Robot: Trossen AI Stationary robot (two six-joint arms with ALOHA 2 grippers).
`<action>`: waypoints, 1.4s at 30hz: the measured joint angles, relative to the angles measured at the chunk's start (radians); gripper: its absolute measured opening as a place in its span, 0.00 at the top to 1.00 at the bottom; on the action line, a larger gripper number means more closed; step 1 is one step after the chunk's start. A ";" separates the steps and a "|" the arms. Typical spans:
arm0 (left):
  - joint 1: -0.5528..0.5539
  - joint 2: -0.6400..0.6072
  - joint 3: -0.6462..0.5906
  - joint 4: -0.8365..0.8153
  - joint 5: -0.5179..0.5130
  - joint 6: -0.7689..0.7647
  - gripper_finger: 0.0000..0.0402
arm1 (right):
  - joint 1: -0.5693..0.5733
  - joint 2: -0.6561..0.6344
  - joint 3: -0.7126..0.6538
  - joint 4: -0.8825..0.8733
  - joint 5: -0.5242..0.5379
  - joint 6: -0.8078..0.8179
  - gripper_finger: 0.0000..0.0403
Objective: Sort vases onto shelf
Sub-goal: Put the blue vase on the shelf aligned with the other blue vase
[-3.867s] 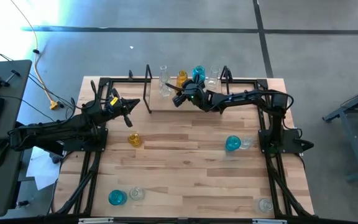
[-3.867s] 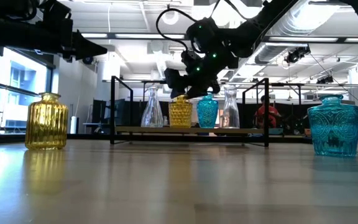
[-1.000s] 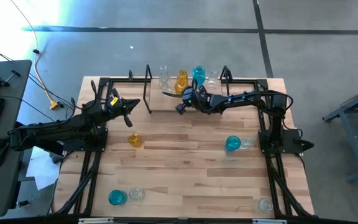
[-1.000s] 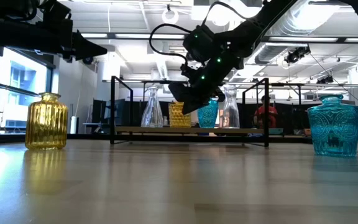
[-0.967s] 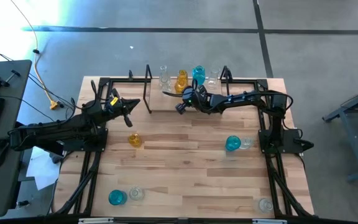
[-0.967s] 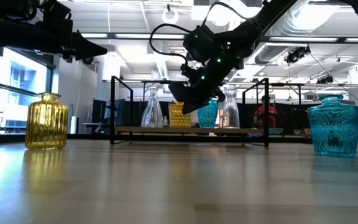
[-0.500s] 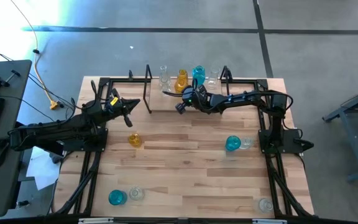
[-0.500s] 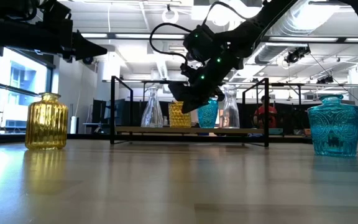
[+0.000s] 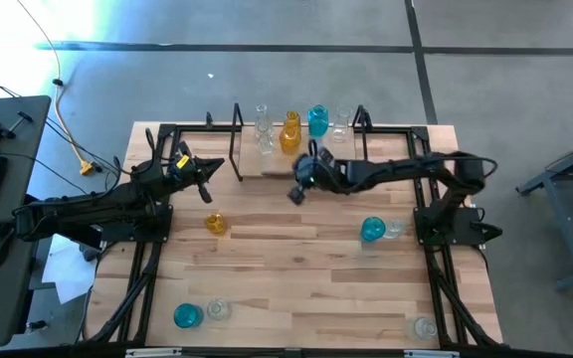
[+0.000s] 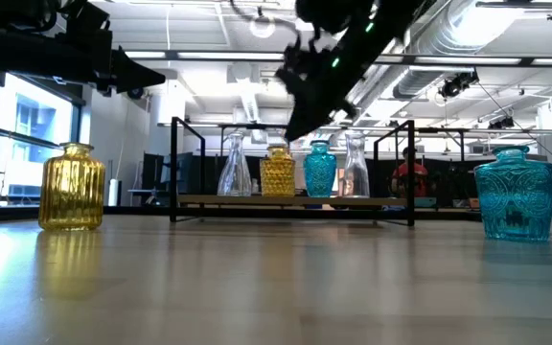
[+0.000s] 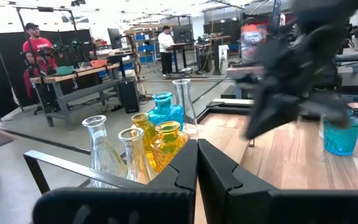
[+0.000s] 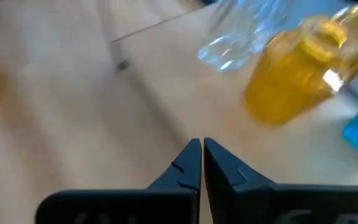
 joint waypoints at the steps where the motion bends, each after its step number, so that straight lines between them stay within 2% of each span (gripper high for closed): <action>1: 0.000 0.000 0.000 0.000 0.000 0.000 1.00 | 0.023 -0.028 0.000 -0.057 -0.013 0.034 1.00; 9: 0.000 0.000 0.000 0.001 0.003 -0.002 1.00 | 0.190 -0.257 0.000 -0.485 -0.103 0.424 1.00; 15: 0.000 0.000 0.000 0.001 0.005 -0.010 1.00 | 0.297 -0.334 0.000 -0.696 -0.106 0.641 0.98; 20: 0.000 0.000 0.000 0.001 0.005 -0.010 1.00 | 0.346 -0.328 0.000 -0.814 -0.136 0.776 0.86; 26: 0.000 0.000 0.000 0.001 0.005 -0.010 1.00 | 0.364 -0.314 0.000 -0.863 -0.166 0.820 0.68; 28: 0.000 0.000 0.000 0.001 0.025 -0.010 1.00 | 0.363 -0.313 0.000 -0.809 -0.154 0.785 0.64; 30: 0.000 0.000 0.000 0.004 0.092 -0.002 1.00 | 0.362 -0.313 0.000 -0.721 -0.144 0.695 0.62; 34: -0.003 0.000 0.003 -0.007 0.371 0.031 1.00 | 0.362 -0.296 0.000 -0.543 -0.090 0.469 0.64; 36: -0.018 0.001 0.034 -0.049 0.450 0.015 1.00 | 0.362 -0.267 0.000 -0.457 -0.083 0.333 0.69; 39: -0.072 0.000 0.098 -0.159 0.449 0.003 1.00 | 0.346 -0.195 0.000 -0.318 -0.122 0.151 0.80; 42: -0.140 0.008 0.143 -0.276 0.378 0.014 1.00 | 0.325 -0.112 0.000 -0.168 -0.194 0.002 0.95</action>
